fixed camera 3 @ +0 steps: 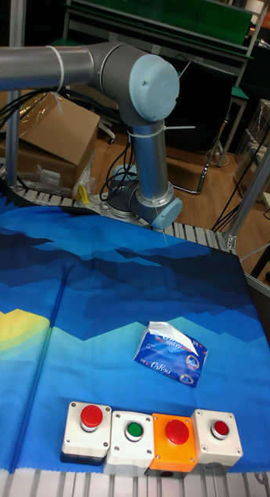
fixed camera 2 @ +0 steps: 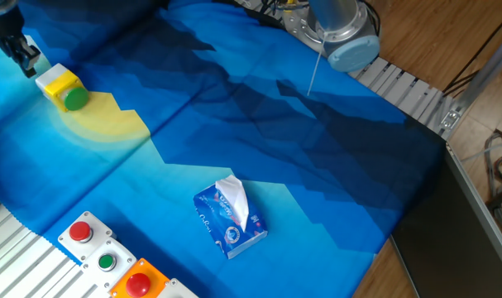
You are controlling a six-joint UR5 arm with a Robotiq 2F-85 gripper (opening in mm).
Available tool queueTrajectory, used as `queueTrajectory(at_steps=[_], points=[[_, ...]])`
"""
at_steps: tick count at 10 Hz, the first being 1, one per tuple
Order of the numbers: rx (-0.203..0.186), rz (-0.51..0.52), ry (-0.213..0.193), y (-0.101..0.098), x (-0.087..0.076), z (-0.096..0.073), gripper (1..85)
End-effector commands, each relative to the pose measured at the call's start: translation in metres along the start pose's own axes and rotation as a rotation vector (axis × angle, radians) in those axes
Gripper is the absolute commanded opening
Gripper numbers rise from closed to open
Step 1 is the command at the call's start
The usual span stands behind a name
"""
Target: Press the button horizontally
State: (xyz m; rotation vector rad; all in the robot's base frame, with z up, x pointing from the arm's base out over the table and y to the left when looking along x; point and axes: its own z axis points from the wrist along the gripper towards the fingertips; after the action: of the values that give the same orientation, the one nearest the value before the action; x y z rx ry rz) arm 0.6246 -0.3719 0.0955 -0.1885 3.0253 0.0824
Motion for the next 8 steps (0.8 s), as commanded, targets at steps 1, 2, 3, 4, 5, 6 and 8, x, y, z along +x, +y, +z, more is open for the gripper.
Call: queueTrajectory(at_steps=[1,2,3,4,5,6,8], points=[[-0.042,-0.085,-0.041,0.010,-0.010,-0.002,1.0],[-0.055,-0.094,-0.059,0.014,-0.014,-0.002,1.0],[-0.084,-0.086,-0.064,0.022,-0.015,-0.003,1.0],[-0.102,-0.061,-0.032,0.028,-0.007,-0.005,1.0],[-0.087,-0.035,-0.014,0.042,0.000,-0.018,1.0],[-0.080,0.006,-0.017,0.068,0.002,-0.026,1.0],[-0.065,0.087,-0.004,0.122,0.000,-0.040,1.0]])
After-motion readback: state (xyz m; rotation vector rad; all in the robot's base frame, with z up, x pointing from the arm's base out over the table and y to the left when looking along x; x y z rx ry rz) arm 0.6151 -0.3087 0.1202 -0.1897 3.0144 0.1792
